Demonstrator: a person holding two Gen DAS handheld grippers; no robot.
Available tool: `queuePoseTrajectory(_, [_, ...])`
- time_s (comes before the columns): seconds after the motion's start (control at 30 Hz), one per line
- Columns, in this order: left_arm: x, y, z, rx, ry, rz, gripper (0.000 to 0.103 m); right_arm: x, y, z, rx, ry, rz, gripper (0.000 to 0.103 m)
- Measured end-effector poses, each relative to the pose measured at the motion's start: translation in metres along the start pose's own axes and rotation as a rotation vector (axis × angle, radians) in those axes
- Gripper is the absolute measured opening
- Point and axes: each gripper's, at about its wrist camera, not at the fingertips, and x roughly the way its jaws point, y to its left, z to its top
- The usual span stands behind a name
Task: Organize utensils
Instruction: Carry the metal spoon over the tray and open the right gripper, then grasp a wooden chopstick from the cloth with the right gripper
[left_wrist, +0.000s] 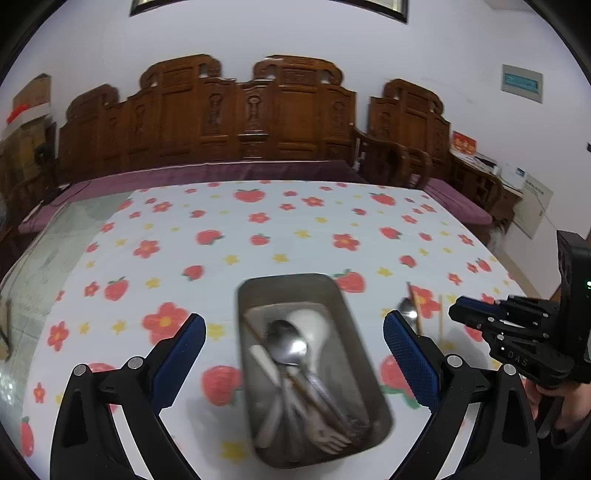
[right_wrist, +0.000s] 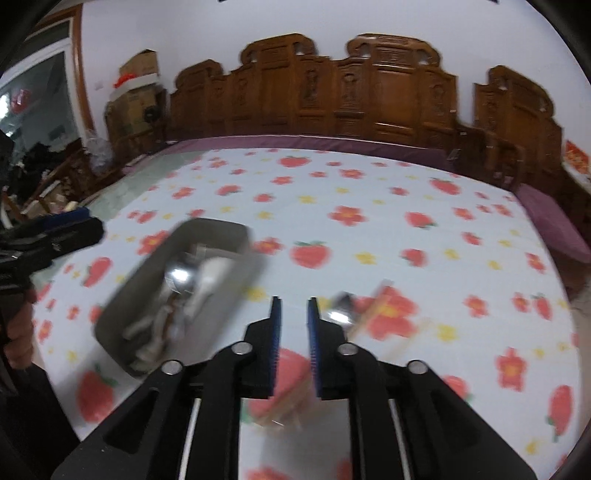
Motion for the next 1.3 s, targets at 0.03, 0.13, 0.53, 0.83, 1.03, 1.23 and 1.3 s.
queuePoseTrajectory(0.03, [0.000, -0.006, 0.000, 0.008, 0.000, -0.007, 0.093, -0.001, -0.009, -0.005, 0.010, 0.005, -0.019, 0.022])
queuePoseTrajectory(0.13, [0.001, -0.024, -0.003, 0.037, 0.000, -0.018, 0.093, 0.003, -0.027, -0.019, 0.040, 0.037, -0.053, 0.023])
queuePoseTrajectory(0.53, [0.011, -0.057, -0.016, 0.085, 0.030, -0.041, 0.093, 0.055, -0.039, -0.049, 0.134, 0.173, -0.126, 0.034])
queuePoseTrajectory(0.83, [0.012, -0.076, -0.024, 0.120, 0.041, -0.064, 0.093, 0.055, -0.050, -0.058, 0.124, 0.229, -0.208, 0.029])
queuePoseTrajectory(1.03, [0.010, -0.094, -0.037, 0.147, 0.058, -0.087, 0.093, 0.039, -0.069, -0.070, 0.125, 0.255, -0.219, 0.017])
queuePoseTrajectory(1.23, [0.010, -0.115, -0.055, 0.180, 0.078, -0.085, 0.093, 0.031, -0.070, -0.077, 0.094, 0.255, -0.215, 0.006])
queuePoseTrajectory(1.3, [0.012, -0.122, -0.062, 0.192, 0.088, -0.084, 0.093, 0.028, -0.072, -0.078, 0.095, 0.259, -0.201, 0.006])
